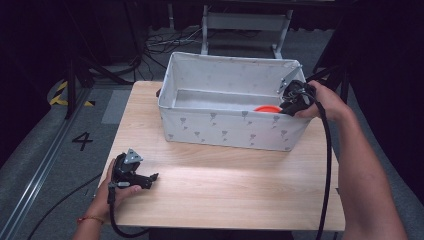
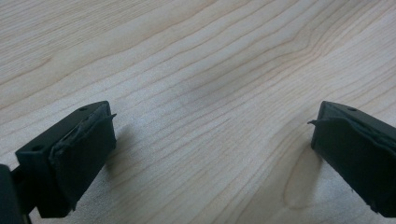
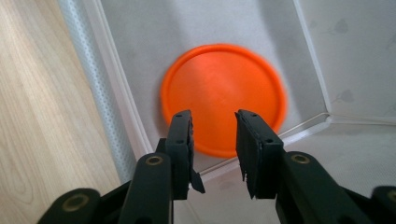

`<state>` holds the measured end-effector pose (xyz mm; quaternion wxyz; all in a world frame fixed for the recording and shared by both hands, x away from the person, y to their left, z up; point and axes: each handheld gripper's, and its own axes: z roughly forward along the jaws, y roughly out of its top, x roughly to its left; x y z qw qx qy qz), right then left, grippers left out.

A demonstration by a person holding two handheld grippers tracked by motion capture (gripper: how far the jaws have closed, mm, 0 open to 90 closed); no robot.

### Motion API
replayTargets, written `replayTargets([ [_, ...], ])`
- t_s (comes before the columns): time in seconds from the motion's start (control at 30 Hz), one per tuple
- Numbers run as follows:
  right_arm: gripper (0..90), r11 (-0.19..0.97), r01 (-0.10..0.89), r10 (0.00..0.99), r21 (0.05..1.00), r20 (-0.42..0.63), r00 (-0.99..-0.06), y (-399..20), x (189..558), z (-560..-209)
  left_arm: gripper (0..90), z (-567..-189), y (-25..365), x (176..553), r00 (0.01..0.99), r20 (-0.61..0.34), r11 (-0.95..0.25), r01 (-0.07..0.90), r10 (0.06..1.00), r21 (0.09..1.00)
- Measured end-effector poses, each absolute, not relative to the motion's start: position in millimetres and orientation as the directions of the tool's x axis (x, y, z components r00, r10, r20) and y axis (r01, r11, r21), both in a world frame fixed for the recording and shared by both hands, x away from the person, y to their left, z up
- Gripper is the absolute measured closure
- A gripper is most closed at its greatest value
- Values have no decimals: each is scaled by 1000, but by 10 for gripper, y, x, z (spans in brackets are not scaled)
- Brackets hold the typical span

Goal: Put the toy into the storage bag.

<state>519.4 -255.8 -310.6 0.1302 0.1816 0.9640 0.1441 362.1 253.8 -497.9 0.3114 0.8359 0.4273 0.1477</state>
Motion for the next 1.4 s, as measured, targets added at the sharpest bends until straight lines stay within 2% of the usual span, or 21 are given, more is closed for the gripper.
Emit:
replayTargets([
  [0.4, 533, 815, 355, 478, 458, -185, -859, -2628, 5128, -3093, 3, -4978, 2537, 3619, 589, -16, -441, 623, 808, 647],
  [0.57, 398, 703, 420, 602, 574, -165, -782, -2709, 5121, -3069, 2, -4979, 2539, 3622, 590, -12, -443, 620, 808, 648],
  [0.8, 233, 618, 455, 707, 641, -200, -678, -2696, 5109, -3068, 3, -4980, 2535, 3618, 586, -17, -438, 623, 810, 648],
  [1.0, 213, 513, 471, 776, 718, -153, -612, -2759, 5076, -3026, 4, -4979, 2533, 3614, 583, -14, -436, 624, 813, 648],
  [1.4, 214, 496, 461, 789, 736, -160, -593, -2808, 4862, -2864, 5, -4978, 2532, 3610, 581, -12, -436, 625, 814, 648],
])
